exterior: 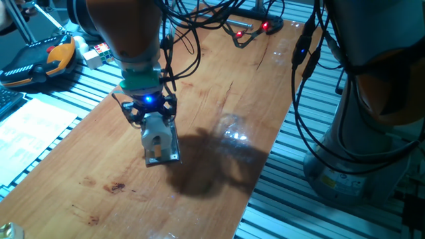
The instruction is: Put the toilet paper on its holder
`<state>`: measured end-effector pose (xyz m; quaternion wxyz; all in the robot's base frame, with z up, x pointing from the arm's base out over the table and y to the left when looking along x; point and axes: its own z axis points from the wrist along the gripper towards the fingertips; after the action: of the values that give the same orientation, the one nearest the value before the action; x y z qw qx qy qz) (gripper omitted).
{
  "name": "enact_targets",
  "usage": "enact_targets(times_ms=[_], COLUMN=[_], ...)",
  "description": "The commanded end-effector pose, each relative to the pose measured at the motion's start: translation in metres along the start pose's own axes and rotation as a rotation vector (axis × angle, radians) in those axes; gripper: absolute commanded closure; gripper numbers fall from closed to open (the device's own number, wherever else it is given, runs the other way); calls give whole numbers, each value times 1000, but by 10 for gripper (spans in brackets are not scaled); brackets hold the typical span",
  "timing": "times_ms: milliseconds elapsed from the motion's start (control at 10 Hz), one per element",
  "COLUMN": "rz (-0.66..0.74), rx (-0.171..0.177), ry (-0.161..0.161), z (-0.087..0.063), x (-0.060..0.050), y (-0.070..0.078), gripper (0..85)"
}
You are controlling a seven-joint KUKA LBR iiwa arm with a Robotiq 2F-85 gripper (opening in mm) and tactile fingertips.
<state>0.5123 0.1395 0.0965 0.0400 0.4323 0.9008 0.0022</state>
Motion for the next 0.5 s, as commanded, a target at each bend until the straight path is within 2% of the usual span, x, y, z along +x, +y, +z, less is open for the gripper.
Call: enact_targets(times_ms=[0, 100, 400], rz=[12, 19, 19], rx=[-5, -5, 1], ry=[-4, -4, -11], z=[-1, -1, -3], x=[0, 0, -1], y=[1, 1, 1], gripper=[27, 0, 0])
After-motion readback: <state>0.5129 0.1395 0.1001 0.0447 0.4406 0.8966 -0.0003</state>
